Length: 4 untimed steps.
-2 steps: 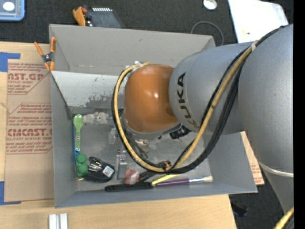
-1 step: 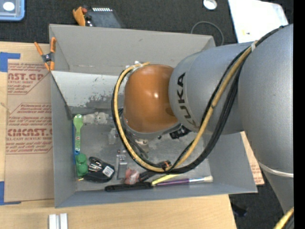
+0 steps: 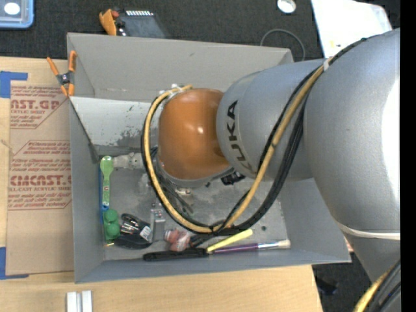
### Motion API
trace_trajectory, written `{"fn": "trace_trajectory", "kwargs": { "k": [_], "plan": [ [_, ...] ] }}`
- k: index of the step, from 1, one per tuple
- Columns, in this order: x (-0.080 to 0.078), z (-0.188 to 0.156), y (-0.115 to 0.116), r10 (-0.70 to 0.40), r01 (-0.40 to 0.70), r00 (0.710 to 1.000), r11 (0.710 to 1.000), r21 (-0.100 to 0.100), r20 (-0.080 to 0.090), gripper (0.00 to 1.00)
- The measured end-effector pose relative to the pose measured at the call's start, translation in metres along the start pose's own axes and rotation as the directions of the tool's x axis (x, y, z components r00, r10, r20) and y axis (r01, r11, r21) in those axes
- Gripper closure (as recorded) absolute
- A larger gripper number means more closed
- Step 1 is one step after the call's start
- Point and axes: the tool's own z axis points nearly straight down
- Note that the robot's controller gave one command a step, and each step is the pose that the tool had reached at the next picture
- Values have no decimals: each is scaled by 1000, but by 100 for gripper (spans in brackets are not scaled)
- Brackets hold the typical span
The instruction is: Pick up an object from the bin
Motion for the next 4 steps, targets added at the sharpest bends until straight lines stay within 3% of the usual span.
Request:
{"fn": "trace_trajectory", "kwargs": {
  "k": [1, 2, 3, 4],
  "plan": [
    [-17, 49, -60, -43, 43, 999, 999, 0, -3, 0],
    [-2, 67, -39, -265, 265, 964, 964, 1, 0, 0],
    [0, 78, -11, -385, 385, 923, 923, -2, -2, 0],
    [-10, 82, 14, -226, 226, 974, 974, 1, -10, 0]
  ]
}}
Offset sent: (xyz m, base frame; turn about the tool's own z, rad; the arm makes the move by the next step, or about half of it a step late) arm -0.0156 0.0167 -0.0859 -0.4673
